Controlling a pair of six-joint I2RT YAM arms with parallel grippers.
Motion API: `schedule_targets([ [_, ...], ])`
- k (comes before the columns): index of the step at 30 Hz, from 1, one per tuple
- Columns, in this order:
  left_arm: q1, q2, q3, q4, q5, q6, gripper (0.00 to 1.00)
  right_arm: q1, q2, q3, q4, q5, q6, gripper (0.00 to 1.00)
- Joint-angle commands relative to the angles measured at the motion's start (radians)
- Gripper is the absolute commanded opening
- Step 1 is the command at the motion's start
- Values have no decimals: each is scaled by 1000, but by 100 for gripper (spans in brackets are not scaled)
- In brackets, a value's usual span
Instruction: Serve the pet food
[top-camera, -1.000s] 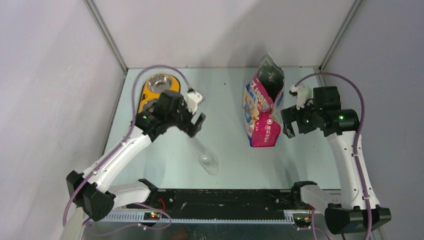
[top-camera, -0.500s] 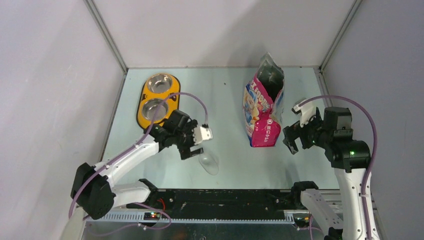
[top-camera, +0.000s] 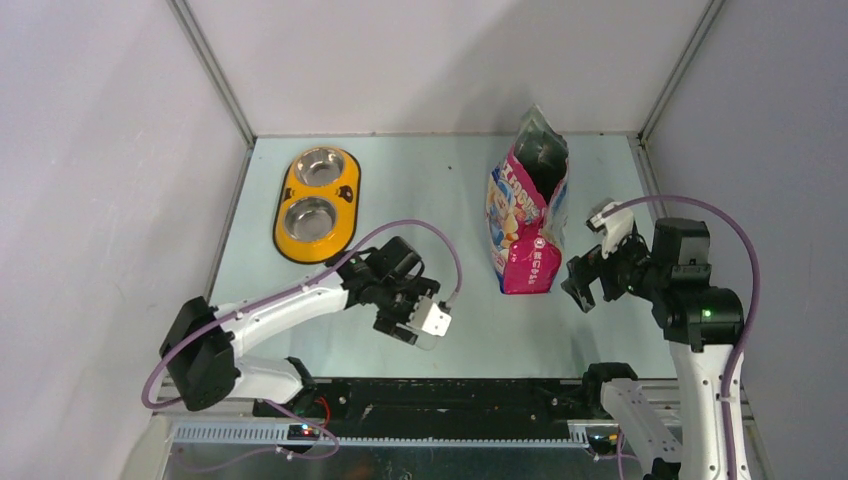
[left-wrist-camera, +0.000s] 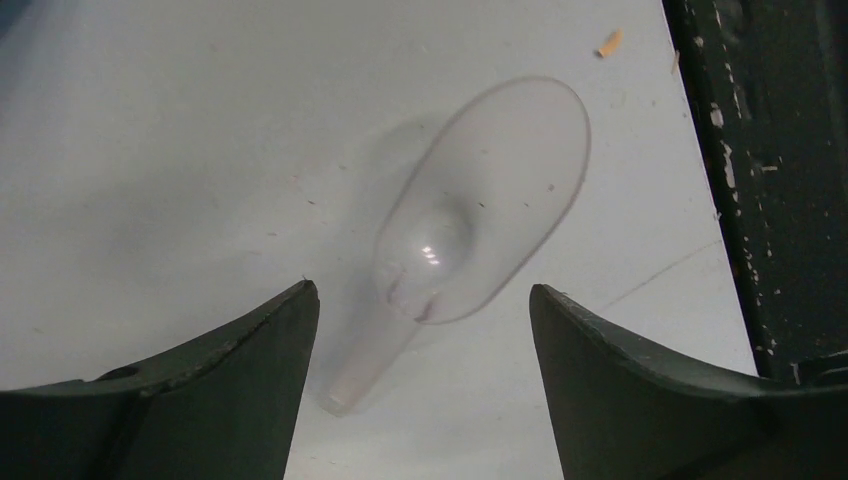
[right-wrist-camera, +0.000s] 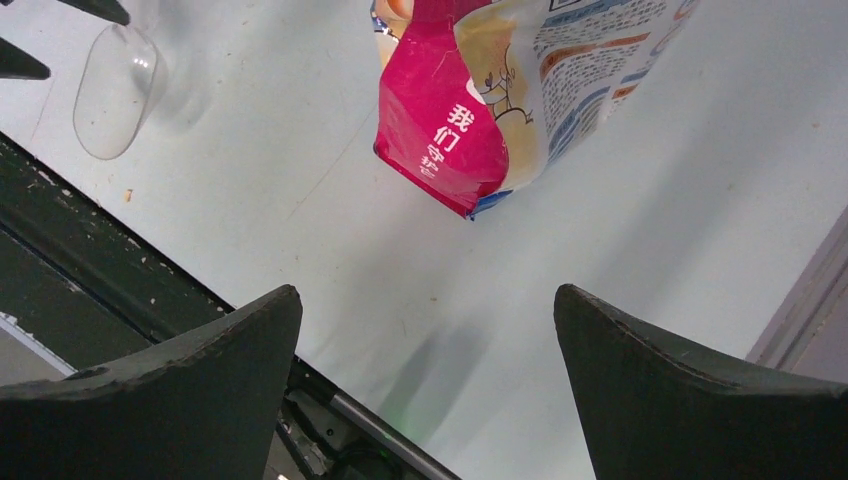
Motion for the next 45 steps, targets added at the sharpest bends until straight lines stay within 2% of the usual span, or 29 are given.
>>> schedule_targets([
  [1, -27, 69, 108, -52, 40, 33, 81, -4, -15, -9, 48, 21, 68, 99],
  [3, -38, 109, 145, -72, 45, 32, 76, -4, -6, -13, 65, 47, 135, 100],
  [6, -56, 166, 187, -87, 56, 12, 70, -3, 11, 10, 0, -60, 58, 100],
  [11, -68, 210, 168, -33, 30, 15, 59, -3, -8, 16, -47, -124, 33, 100],
  [17, -72, 277, 162, 38, 13, 20, 54, 0, -2, 24, -58, -105, 20, 100],
  [22, -92, 335, 163, 55, 21, 31, 46, 1, -10, -7, -24, 9, 52, 100],
  [26, -106, 374, 179, 32, 35, 44, 30, 7, -29, -4, -55, -17, 9, 100],
  [30, -109, 380, 196, 18, 56, 19, 4, 13, -19, -5, -45, -10, 12, 100],
  [32, -108, 353, 204, 21, 62, -14, 0, 13, -9, -5, -28, -9, 17, 100],
  [36, -88, 271, 271, 34, 123, -232, 0, 13, 16, -5, 15, -39, 41, 100],
  [41, 5, 176, 400, 110, 173, -546, 0, 20, 52, -1, 109, -90, 88, 100],
  [44, 83, 113, 429, 211, 180, -832, 0, 37, 56, 0, 176, -23, 160, 100],
  [45, 122, 98, 434, 260, 180, -877, 0, 45, 59, 1, 203, 8, 187, 100],
])
